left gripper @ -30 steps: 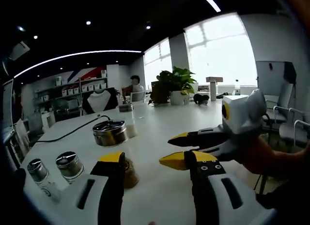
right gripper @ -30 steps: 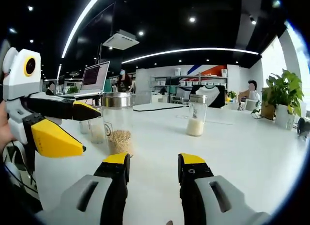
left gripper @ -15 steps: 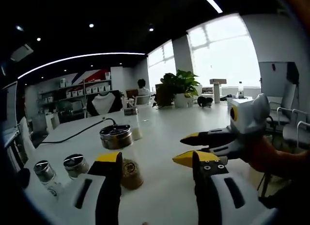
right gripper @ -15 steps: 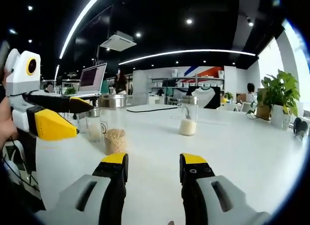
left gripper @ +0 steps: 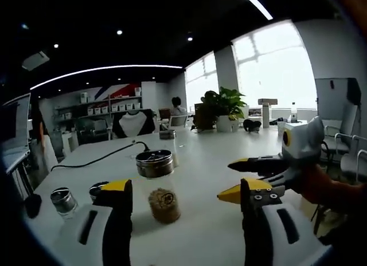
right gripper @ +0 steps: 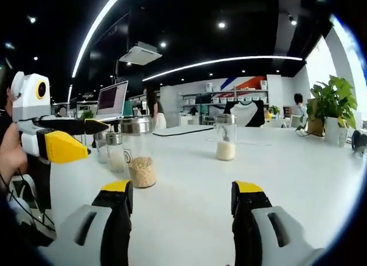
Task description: Rotate the seasoning bottle until the label or dispensing opening points toward the visible target arrow and the bottle remains upright within the marked orientation range
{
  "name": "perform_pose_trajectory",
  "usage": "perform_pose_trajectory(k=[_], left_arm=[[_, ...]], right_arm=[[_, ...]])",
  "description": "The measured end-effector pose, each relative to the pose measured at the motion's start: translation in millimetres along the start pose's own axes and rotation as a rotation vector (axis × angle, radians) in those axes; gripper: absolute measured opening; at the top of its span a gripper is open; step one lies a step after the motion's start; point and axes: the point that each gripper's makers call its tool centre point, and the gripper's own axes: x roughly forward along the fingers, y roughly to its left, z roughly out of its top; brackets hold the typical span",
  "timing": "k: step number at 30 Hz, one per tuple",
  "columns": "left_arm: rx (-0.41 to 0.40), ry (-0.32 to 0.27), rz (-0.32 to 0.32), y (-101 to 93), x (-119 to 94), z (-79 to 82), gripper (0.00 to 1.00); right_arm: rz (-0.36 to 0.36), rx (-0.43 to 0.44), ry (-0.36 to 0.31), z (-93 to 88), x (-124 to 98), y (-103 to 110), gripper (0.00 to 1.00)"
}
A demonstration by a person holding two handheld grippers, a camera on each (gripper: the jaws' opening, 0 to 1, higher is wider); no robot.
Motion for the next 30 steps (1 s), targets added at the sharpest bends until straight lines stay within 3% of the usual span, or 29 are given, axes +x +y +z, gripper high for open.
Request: perform_pose_trajectory(k=[5,18,30], left_arm=[[0.023,0.012,-0.030,-5.8,2,-1.5,0.96],[0.019,0.011,-0.007,5.7,-3,0.9,0.95],[0.008,0.024,0.009,20.9,3,0.7,0.94]], right_arm=[[-0.013,0.003,0.012,-2.6,-1,-4,0.74],[-0.030,-0.028,0.012,9.7,8,-18,0.73],[-0.018,-0.052,0.009,29.0,39,-31,0.72]])
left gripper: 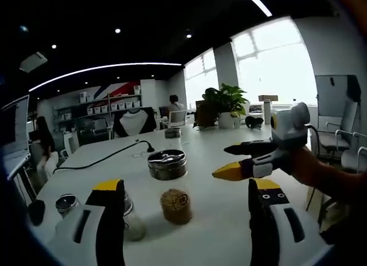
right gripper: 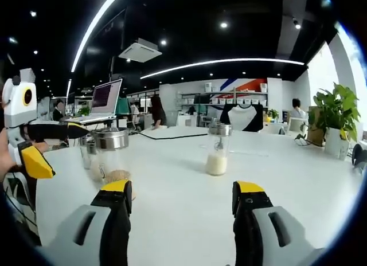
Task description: Rotate the seasoning bottle until the label or dispensing opening points toward the visible target arrow and the bottle remains upright within the marked orientation range
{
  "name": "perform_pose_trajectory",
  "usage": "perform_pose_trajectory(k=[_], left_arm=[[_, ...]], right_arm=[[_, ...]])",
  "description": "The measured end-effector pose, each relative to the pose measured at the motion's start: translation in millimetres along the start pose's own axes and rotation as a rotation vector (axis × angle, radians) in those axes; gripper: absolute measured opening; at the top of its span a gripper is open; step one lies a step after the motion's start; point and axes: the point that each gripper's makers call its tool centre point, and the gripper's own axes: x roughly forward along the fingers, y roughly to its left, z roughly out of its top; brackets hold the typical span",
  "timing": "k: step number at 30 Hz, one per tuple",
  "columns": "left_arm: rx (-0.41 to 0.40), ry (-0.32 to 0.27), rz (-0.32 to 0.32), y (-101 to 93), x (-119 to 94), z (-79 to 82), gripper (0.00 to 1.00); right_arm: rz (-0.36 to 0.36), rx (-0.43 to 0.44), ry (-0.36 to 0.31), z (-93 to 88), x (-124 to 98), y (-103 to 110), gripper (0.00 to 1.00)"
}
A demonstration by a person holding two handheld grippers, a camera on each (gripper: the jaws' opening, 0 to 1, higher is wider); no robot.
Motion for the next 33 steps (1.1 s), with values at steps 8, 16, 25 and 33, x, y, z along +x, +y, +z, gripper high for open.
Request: perform_pose_trajectory(k=[8,16,25,33], left_arm=[[0.000,-0.002,0.008,10.3,3,2.0,0.94],[0.003,0.005,0.000,14.9,7,1.7,0.94],[-0.005,0.008,-0.008,12.4,5,0.2,0.94],[-0.008,-0.017,-0.014,12.8,5,9.5,0.94]], right_arm=[[-0.007,-0.012,-0.012,10.4,16,-14,0.72],[0.021,-0.004,-0.008,17.3,31,-19,0.72],[0.018,0.018,-0.029,31.0,49,-35,0.72],[0.029,0.003,-0.048,49.1,62,-40,0.71]])
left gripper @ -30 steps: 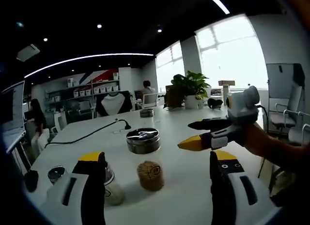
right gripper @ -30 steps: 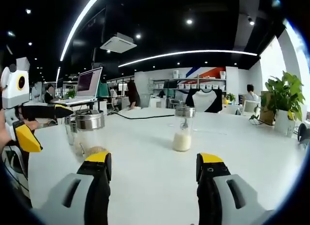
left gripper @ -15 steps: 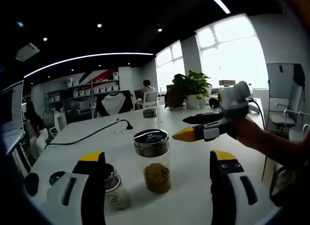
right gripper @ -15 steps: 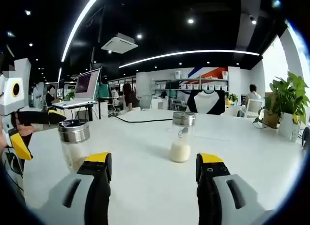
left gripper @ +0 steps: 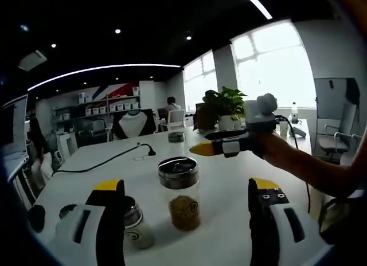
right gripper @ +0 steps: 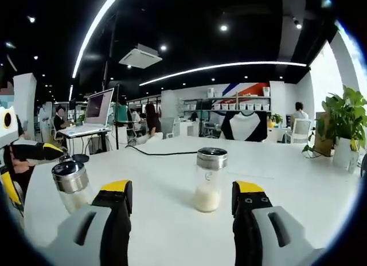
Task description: Rotate the seasoning bottle until the label or dispensing opening points toward the visible target arrow and the bottle remains upright within the marked orientation range
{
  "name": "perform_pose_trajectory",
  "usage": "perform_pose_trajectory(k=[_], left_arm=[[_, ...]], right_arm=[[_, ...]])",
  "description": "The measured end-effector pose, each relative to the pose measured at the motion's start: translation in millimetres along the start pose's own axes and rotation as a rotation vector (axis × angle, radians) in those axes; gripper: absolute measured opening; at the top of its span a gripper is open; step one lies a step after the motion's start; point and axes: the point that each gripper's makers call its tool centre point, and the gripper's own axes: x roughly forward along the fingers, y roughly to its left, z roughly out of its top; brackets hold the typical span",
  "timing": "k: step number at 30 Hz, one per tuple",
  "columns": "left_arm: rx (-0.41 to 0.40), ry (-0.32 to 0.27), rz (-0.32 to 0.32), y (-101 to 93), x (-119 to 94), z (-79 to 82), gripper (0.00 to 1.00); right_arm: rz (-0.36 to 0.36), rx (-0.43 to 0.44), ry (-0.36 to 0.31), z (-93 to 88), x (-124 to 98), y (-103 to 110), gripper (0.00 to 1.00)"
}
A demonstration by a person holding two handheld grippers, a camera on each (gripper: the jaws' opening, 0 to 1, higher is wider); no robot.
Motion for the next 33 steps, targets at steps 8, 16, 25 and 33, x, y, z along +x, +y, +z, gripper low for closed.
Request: perform_pose_trajectory(k=[8,16,25,33], left_arm=[[-0.001,0.013,-0.007,-0.4,0,-6.0,0.94],[-0.015,-0.003,-0.033,-3.5,-1,-1.8,0.93],[-0.009,-0.003,-0.042,-1.8,1,-1.4,0.92],[-0.004,-0.001,-0.036,3.3,7,1.1,0.92]], right_arm=[[-0.020,0.002,-0.030,16.2,11,-17,0.71],[-0.032,0.016,-0.036,22.1,29,-29,0.70],[-0.020,0.014,-0.037,26.9,60,-38,0.69],[-0.026,0.022,-0.020,20.9,78,-48,0.68]])
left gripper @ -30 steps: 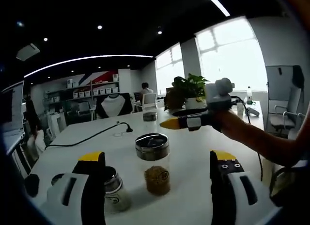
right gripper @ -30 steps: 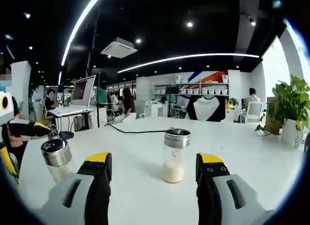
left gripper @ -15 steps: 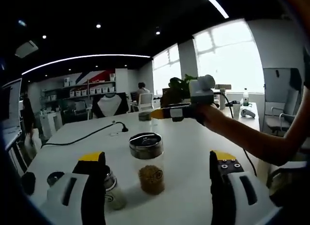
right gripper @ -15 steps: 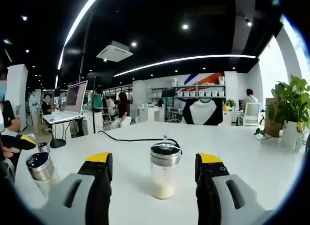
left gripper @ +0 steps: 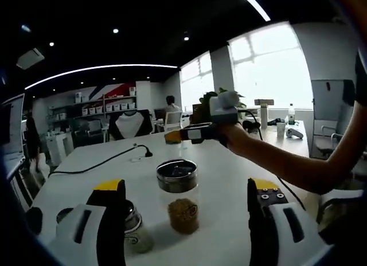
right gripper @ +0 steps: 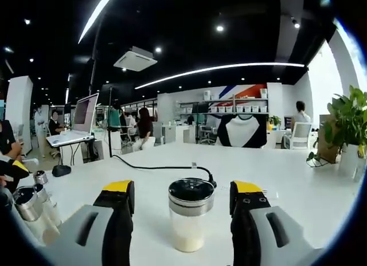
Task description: Rotate the seasoning bottle until the label or dispensing opening points toward the visible target arrow and the bottle remains upright within the marked orientation range
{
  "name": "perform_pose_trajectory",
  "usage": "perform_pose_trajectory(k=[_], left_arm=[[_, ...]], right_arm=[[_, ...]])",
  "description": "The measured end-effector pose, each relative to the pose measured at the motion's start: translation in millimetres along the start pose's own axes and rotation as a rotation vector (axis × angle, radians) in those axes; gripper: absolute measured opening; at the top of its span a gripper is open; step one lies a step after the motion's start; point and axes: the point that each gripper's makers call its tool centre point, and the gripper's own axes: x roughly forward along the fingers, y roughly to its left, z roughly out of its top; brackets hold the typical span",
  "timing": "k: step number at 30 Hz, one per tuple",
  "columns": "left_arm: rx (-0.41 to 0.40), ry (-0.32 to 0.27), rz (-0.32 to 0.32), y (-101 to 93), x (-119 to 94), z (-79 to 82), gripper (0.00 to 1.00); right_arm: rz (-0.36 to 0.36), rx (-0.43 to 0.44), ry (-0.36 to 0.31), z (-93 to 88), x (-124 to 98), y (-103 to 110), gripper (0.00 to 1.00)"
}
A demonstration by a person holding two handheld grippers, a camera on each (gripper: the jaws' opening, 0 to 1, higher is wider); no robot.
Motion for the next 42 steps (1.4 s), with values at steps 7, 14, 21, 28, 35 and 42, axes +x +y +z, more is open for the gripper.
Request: perform_pose_trajectory(k=[7,14,21,28,35,42], left_arm=[[-0.010,0.013,-0.023,-3.6,6,-4.5,0.92],[-0.035,0.004,-0.025,-2.6,9,-3.5,0.92],[-0.051,0.003,-0.015,-0.7,8,-5.3,0.92],[-0.076,0.001,0.017,6.4,6,-7.6,0.92],[-0.085,0.022,0.018,7.6,6,-13.3,0.92],[-0.088,0.022,0.008,4.3,7,-13.8,0.92]], right_arm=[[-0.008,-0.005,0.035,-14.9,13,-6,0.63],[-0.036,0.002,0.058,-25.5,20,-12,0.57],[-0.015,0.015,0.055,-28.2,24,-6,0.53],[-0.010,-0.010,0.077,-37.5,27,-3,0.46],[-0.023,-0.008,0.067,-36.7,27,-6,0.40],[-0.033,-0.027,0.037,-35.5,26,-5,0.40]])
